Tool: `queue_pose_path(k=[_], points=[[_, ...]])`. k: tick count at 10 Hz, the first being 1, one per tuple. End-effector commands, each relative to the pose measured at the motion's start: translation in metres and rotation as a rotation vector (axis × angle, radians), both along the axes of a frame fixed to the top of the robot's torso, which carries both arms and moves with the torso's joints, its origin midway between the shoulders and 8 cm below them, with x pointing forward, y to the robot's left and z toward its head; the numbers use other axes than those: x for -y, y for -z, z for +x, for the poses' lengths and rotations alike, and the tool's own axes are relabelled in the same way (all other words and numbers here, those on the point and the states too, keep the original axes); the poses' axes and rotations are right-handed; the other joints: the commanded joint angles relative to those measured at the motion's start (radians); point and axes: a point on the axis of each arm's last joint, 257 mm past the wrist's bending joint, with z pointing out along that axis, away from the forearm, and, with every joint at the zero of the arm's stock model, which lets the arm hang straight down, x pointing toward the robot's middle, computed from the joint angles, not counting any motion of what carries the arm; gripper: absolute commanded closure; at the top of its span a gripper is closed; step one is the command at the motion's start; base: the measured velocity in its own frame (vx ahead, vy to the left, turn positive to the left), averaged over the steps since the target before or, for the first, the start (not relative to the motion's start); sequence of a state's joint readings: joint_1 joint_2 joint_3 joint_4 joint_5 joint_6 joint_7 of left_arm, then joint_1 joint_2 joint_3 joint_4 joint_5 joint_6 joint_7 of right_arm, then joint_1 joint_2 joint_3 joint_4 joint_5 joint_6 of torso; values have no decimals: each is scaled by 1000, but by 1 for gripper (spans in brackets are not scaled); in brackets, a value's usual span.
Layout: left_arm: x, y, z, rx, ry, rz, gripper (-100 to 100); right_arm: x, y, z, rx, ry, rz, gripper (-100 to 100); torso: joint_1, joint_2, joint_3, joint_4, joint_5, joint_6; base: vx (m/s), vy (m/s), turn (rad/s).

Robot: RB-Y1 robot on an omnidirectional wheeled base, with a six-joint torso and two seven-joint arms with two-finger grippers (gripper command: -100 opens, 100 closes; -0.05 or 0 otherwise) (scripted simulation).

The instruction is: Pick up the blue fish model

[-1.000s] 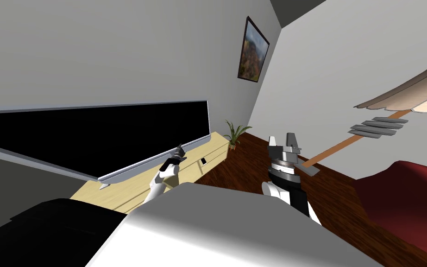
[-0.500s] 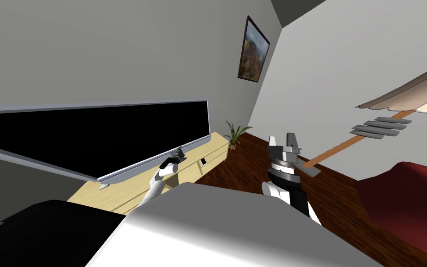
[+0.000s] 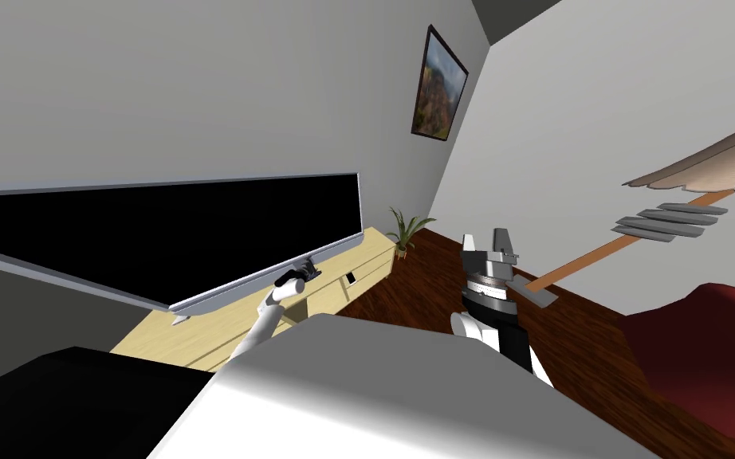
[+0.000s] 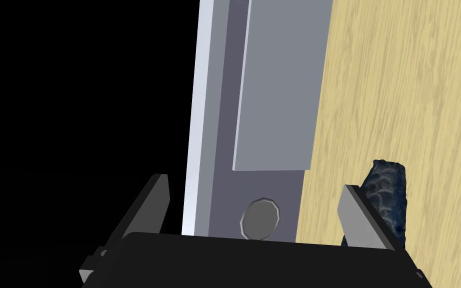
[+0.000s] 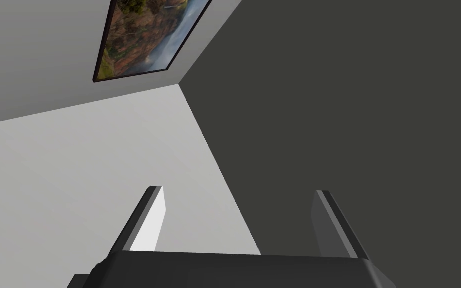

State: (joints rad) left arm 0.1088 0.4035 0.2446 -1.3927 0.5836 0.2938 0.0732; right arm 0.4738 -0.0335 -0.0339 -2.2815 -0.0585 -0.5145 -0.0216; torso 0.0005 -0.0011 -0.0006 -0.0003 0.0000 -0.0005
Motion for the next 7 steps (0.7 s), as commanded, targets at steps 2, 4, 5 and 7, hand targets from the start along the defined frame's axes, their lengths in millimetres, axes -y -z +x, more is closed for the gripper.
queue_pose_path(k=[2, 4, 5, 7], points=[[-7, 17, -6, -67, -14, -31, -100, 0, 0, 0, 0, 0, 0, 0, 0, 0, 0, 0, 0, 0, 21, 5, 36], [-15, 31, -10, -118, -26, -55, -100, 0, 0, 0, 0, 0, 0, 0, 0, 0, 0, 0, 0, 0, 25, 3, 45], [-21, 39, -11, -158, -33, -76, -100, 0, 0, 0, 0, 0, 0, 0, 0, 0, 0, 0, 0, 0, 28, 5, 64], [-29, 52, -18, -210, -49, -102, -100, 0, 0, 0, 0, 0, 0, 0, 0, 0, 0, 0, 0, 0, 26, 8, 42]])
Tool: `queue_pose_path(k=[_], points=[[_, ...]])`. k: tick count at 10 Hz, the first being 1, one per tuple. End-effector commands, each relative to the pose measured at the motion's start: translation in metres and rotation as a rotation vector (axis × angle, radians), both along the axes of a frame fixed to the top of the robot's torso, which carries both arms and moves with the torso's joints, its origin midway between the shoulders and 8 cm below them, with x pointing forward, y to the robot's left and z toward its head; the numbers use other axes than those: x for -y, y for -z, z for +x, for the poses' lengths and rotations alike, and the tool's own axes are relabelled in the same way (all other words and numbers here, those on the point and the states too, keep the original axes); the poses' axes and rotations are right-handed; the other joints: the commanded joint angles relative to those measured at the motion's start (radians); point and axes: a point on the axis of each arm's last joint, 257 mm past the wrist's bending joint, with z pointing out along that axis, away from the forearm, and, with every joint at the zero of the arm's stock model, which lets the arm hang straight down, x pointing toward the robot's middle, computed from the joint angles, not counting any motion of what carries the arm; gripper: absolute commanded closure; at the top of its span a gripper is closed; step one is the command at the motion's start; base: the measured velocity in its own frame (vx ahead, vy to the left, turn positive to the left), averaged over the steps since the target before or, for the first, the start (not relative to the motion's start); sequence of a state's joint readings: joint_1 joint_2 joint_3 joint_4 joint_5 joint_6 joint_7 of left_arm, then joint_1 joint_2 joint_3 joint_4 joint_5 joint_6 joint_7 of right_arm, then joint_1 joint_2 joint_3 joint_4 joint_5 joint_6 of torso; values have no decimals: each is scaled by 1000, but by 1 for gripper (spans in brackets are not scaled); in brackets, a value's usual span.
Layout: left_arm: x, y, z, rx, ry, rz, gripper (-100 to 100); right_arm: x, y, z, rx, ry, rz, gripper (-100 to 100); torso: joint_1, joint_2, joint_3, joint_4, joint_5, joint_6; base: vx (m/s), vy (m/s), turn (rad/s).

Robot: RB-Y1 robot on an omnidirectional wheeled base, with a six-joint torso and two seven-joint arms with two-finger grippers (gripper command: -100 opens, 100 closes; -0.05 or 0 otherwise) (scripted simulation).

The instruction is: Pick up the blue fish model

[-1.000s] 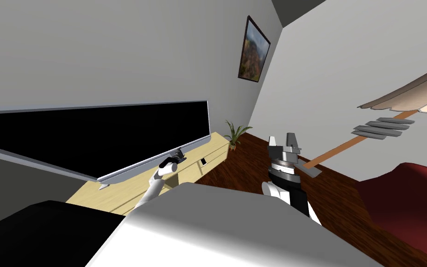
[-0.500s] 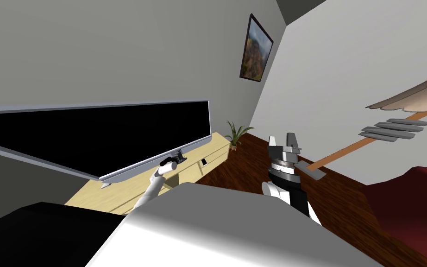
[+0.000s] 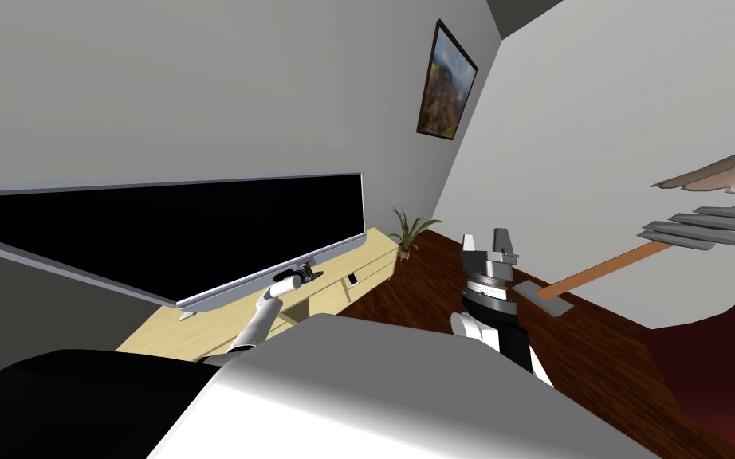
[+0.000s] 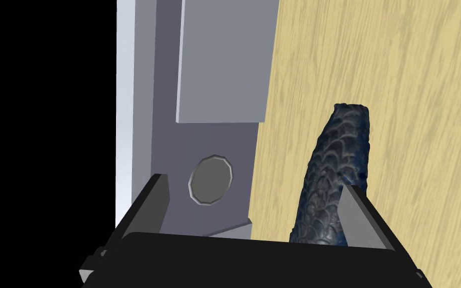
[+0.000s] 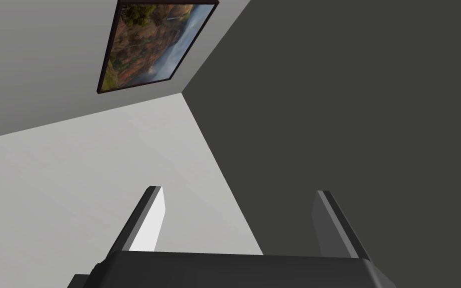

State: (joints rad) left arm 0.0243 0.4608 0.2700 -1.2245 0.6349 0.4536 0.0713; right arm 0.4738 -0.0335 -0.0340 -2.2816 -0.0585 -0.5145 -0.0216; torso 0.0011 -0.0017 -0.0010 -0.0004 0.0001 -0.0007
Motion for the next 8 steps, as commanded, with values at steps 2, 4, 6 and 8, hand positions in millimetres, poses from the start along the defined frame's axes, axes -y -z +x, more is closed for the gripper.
queue_pose_path(k=[2, 4, 6, 8], points=[[-9, 19, -12, -79, -22, -40, -100, 0, 0, 0, 0, 0, 0, 0, 1, -1, 0, 0, 0, 0, 39, 20, 67], [-15, 28, -19, -124, -36, -64, -100, 0, 0, 0, 0, 0, 0, 0, 0, 0, 0, 0, 0, 0, 33, 10, 42], [-23, 41, -29, -194, -58, -108, -100, 0, 0, 0, 0, 0, 0, 0, 0, 0, 0, 0, 0, 0, 38, 24, 69], [-27, 52, -41, -242, -75, -136, -100, 0, 0, 0, 0, 0, 0, 0, 1, 0, 0, 0, 0, 0, 39, 18, 35]])
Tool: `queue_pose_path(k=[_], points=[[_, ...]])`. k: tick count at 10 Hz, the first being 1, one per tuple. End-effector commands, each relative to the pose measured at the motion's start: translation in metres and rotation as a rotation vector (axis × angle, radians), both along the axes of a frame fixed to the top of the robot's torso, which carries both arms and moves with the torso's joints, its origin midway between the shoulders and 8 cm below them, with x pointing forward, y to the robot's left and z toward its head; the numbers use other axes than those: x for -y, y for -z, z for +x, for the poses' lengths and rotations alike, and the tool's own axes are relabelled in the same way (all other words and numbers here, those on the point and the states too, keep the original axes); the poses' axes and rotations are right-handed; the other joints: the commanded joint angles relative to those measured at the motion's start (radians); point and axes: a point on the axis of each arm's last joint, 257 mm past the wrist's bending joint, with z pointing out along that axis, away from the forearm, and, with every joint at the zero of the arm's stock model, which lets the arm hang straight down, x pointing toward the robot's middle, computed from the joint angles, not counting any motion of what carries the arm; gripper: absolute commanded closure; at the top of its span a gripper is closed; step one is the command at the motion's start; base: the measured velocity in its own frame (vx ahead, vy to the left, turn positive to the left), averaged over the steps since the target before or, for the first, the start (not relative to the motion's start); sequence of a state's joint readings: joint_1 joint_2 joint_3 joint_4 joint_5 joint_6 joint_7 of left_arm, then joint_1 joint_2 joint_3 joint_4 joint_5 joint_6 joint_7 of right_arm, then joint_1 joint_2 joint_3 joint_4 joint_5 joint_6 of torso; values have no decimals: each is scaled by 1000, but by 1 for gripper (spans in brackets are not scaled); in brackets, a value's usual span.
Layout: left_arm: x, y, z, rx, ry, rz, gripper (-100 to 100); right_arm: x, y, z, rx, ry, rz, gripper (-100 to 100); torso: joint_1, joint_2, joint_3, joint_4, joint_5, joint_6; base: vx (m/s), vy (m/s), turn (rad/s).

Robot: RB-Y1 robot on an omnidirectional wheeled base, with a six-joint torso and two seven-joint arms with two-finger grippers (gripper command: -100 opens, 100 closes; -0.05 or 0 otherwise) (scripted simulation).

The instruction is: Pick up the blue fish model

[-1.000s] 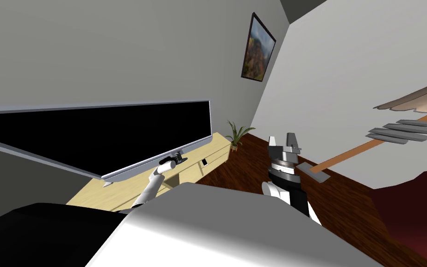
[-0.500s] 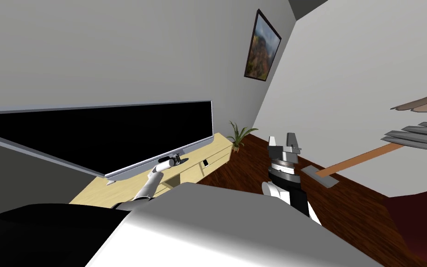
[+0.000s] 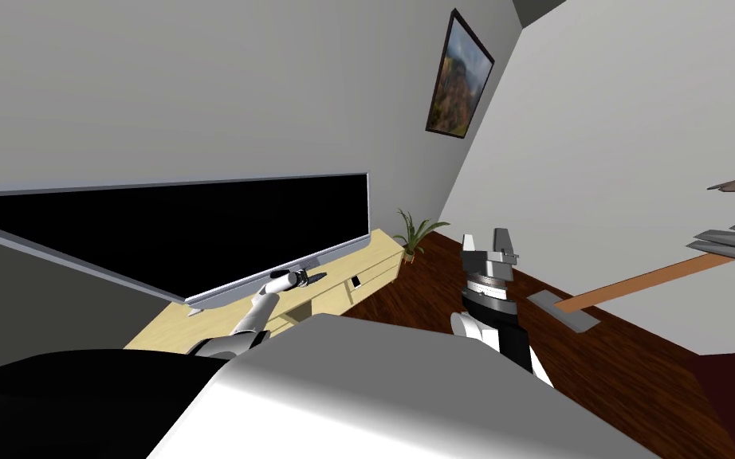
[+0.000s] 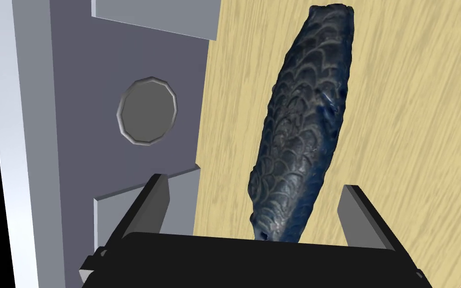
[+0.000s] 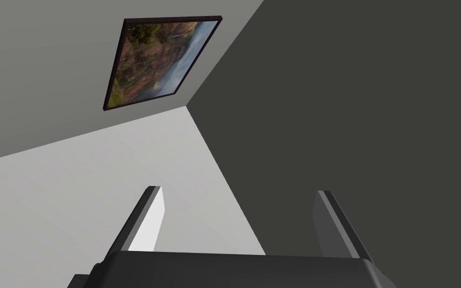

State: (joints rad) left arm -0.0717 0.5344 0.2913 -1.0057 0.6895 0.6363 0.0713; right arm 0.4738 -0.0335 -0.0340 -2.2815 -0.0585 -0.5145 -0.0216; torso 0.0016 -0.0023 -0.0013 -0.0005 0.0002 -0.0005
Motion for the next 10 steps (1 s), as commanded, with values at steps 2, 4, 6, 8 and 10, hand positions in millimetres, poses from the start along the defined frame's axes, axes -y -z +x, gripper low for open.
queue_pose_path(k=[2, 4, 6, 8, 10], points=[[-4, 10, -12, -55, -20, -37, -100, 0, 0, 0, 0, 0, 0, 0, 1, 0, 0, 0, 0, 0, 45, 26, 43], [-6, 21, -26, -113, -43, -79, -100, 0, 0, 0, 0, 0, 0, 0, 1, 0, 0, 0, 0, 0, 49, 31, 35], [-5, 31, -39, -160, -61, -115, -100, 0, 0, 0, 0, 0, 0, 0, 2, -1, -1, 0, 0, 0, 64, 45, 21], [-1, 42, -53, -199, -74, -145, -100, 0, 0, 0, 0, 0, 0, 0, 2, -2, -1, 0, 1, 0, 66, 42, 4], [-2, 40, -49, -189, -71, -137, 0, 0, 0, 0, 0, 0, 0, 0, 0, 1, 0, 0, 0, 0, 15, 11, -1]])
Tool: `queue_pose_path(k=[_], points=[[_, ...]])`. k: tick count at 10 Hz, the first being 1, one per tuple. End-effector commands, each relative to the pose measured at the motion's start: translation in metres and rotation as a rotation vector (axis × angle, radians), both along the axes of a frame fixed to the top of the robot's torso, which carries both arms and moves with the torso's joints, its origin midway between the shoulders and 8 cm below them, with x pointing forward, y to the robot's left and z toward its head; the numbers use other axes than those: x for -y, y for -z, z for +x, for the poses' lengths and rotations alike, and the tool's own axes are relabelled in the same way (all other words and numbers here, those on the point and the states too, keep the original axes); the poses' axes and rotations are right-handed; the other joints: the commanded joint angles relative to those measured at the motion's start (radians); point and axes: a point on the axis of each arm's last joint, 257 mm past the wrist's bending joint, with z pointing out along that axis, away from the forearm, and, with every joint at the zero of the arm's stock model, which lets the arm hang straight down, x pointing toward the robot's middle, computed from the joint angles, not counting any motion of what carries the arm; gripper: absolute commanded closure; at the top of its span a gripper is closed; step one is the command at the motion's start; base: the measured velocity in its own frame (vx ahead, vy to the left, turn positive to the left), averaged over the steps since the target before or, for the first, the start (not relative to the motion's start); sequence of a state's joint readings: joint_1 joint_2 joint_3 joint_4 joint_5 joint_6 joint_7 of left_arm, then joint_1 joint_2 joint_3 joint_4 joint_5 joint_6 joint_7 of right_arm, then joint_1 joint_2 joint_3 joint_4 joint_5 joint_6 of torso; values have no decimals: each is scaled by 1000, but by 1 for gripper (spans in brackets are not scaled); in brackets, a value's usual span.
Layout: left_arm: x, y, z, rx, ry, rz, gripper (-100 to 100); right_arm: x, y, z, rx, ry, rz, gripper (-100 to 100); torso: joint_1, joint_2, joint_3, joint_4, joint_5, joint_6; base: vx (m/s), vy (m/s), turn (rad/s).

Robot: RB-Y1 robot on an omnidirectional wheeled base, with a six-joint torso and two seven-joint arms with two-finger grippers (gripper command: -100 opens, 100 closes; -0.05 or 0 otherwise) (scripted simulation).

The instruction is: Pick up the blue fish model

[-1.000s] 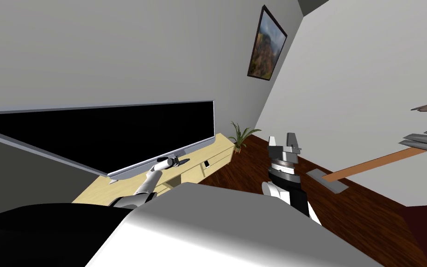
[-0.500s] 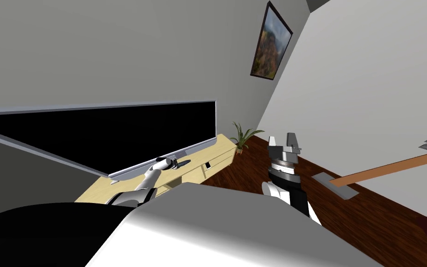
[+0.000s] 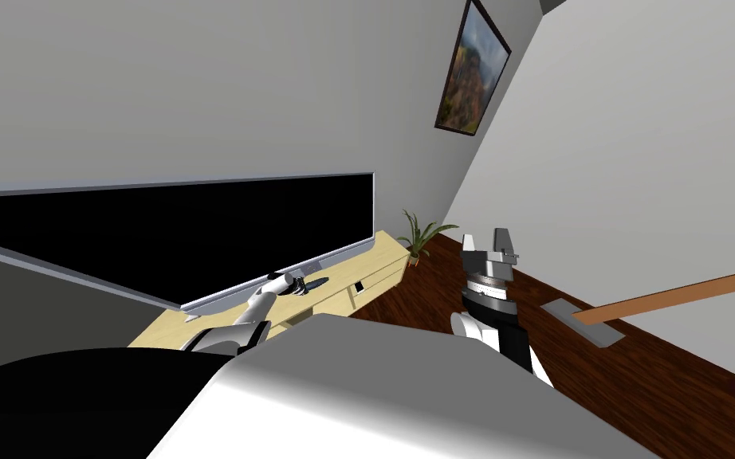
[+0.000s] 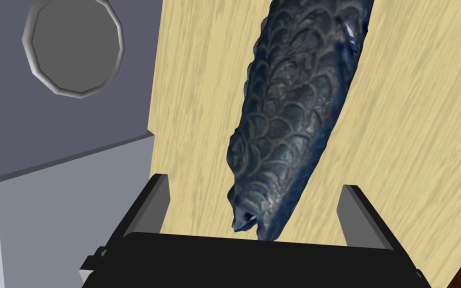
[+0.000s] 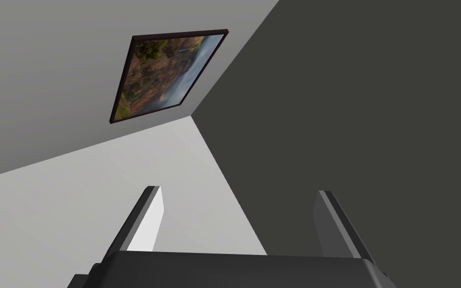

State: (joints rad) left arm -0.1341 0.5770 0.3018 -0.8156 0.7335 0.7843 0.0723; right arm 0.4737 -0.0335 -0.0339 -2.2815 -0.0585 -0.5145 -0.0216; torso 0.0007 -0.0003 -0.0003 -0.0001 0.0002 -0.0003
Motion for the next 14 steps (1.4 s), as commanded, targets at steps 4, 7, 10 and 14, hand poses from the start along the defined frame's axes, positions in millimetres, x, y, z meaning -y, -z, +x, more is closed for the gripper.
queue_pose_path(k=[4, 7, 10, 14], points=[[14, 19, -3, -2, -3, -2, -100, 0, 0, 0, 0, 0, 0, 0, 4, -2, -1, 0, 1, 0, 33, 50, -8], [14, 19, -3, -1, -2, 0, 100, 0, 0, 0, 0, 0, 0, 0, 0, 0, 0, 0, 0, 0, 0, 0, 0], [14, 19, -3, -1, -2, 0, 0, 0, 0, 0, 0, 0, 0, 0, 0, 1, 1, 1, -1, 0, 0, 0, 0], [1, 2, 0, 2, 0, 2, 100, 0, 0, 0, 0, 0, 0, 0, -5, 4, 3, 2, -2, 0, -31, -46, 11]])
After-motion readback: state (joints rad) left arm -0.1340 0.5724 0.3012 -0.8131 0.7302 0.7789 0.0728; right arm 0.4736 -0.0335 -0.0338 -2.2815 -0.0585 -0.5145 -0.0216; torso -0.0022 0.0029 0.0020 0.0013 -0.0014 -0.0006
